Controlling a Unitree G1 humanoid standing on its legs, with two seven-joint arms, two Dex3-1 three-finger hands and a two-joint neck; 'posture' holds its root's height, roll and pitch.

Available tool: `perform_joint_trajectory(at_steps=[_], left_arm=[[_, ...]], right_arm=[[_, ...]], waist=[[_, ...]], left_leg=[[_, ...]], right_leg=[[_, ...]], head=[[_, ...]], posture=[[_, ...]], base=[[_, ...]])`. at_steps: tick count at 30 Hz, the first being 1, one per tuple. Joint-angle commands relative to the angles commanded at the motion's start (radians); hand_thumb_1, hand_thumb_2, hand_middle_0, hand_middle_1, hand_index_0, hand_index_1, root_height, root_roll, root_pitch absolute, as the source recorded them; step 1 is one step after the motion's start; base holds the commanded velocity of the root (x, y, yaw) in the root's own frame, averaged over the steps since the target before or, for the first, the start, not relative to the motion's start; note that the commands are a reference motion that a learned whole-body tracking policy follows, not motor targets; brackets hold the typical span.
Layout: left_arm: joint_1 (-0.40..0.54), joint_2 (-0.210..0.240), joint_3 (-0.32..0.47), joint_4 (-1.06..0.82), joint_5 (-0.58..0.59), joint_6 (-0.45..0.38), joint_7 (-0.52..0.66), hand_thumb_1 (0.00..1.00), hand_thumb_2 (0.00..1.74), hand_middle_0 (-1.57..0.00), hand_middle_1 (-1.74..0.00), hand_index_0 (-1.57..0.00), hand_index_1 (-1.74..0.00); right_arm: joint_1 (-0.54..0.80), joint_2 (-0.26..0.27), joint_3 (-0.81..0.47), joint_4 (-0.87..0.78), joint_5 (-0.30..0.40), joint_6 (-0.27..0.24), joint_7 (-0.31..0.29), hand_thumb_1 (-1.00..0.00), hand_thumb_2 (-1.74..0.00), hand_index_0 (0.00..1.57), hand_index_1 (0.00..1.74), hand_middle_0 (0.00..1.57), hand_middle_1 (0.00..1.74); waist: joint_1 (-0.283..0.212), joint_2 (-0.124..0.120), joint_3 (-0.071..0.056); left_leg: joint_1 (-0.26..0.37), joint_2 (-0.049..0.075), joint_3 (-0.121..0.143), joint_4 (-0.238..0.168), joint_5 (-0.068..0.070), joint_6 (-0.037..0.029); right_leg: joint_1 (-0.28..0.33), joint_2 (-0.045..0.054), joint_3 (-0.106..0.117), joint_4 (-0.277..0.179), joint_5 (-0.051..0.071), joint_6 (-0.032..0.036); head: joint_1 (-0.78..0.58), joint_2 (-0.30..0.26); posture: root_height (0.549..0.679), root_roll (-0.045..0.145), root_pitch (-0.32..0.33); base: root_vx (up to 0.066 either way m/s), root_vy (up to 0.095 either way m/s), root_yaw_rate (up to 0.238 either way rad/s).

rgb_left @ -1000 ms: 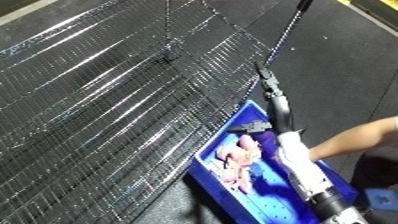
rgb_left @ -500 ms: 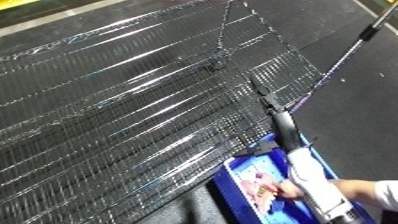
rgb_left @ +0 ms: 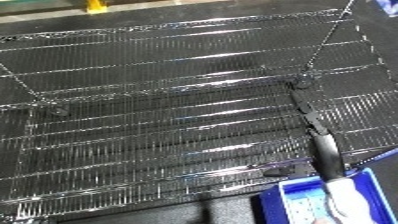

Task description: Pick up the object and place it into the box

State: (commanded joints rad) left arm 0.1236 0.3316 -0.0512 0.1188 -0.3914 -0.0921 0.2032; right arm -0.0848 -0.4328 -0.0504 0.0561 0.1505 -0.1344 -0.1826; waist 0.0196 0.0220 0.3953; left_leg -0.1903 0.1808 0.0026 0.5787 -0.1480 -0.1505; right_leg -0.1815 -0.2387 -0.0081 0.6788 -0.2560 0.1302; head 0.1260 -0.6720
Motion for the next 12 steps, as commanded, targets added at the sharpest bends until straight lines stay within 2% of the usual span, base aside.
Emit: perform_joint_trajectory(at_steps=[5, 12], left_arm=[[-0.016, 0.000, 0.001, -0.002, 0.009, -0.002, 0.008, 1.00, 1.74, -1.57, -1.74, -1.57, -1.74], [-0.028, -0.002, 0.002, -0.003, 0.028, -0.004, 0.012, 1.00, 1.74, -1.57, -1.74, -1.57, -1.74]], right_arm=[[-0.020, 0.003, 0.027, 0.014, -0.014, 0.003, -0.002, 0.00, 0.00, 0.00, 0.00, 0.00, 0.00], [-0.027, 0.008, 0.045, 0.020, -0.024, 0.000, 0.000, 0.00, 0.00, 0.00, 0.00, 0.00, 0.00]], waist=[[0.013, 0.000, 0.001], [0.019, 0.000, -0.002]], left_leg=[[0.004, -0.004, -0.004, -0.003, -0.002, 0.0020], [0.007, -0.005, -0.005, -0.011, -0.002, 0.0029]], right_leg=[[0.002, -0.0039, -0.004, 0.000, 0.000, 0.0017], [0.003, -0.0039, -0.006, -0.006, 0.000, 0.0033]], head=[[-0.058, 0.004], [-0.081, -0.014]], posture=[[0.642, 0.045, -0.178], [0.643, 0.046, -0.174]], base=[[0.013, 0.015, 0.026], [0.010, 0.011, -0.007]])
